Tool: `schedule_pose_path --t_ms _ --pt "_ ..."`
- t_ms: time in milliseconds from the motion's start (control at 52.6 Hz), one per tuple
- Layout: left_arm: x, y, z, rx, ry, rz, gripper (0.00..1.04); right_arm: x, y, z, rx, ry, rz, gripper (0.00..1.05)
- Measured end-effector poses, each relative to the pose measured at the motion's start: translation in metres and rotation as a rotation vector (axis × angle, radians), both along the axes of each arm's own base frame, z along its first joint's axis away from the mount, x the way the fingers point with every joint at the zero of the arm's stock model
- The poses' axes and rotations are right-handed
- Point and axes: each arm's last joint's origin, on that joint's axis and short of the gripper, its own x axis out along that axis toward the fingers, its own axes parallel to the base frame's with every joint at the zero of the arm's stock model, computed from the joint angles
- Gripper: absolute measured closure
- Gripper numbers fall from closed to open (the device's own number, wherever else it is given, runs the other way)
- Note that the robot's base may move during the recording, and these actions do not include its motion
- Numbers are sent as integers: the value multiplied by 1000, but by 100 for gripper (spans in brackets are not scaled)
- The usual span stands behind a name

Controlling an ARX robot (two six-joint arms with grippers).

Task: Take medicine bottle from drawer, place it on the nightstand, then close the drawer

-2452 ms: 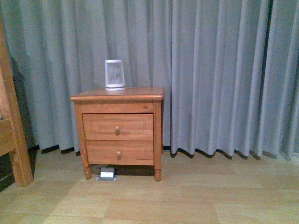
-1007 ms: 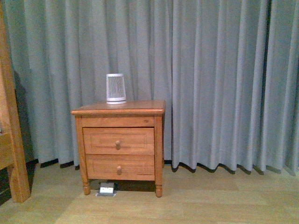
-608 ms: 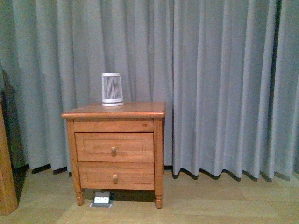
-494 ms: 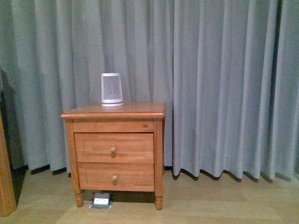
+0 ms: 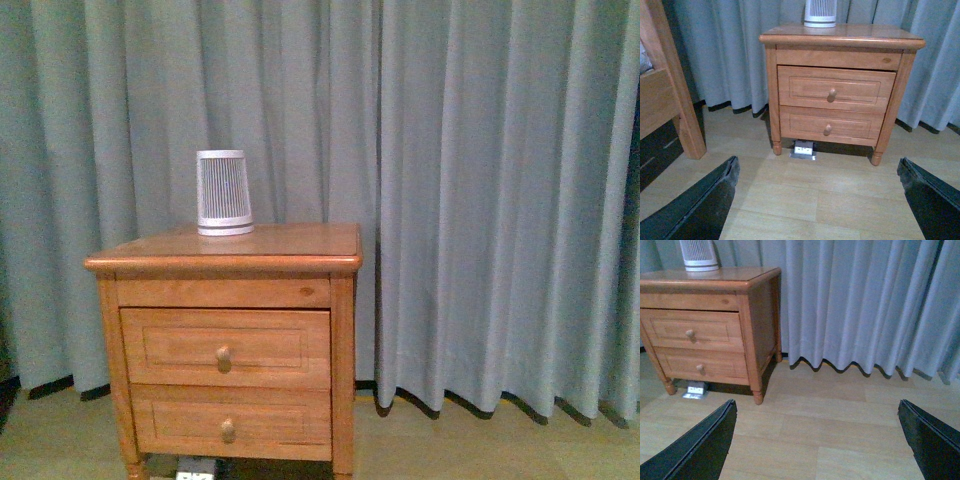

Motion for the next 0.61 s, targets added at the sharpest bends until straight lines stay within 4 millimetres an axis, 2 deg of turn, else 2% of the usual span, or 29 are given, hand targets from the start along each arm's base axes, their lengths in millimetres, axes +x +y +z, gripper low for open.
schedule_pose_path --t_ms 513,608 --pt "0 0 0 -5 9 -5 7 0 0 0 0 0 0 7" --pt "6 2 0 -66 282 -76 7 0 0 0 0 0 0 7"
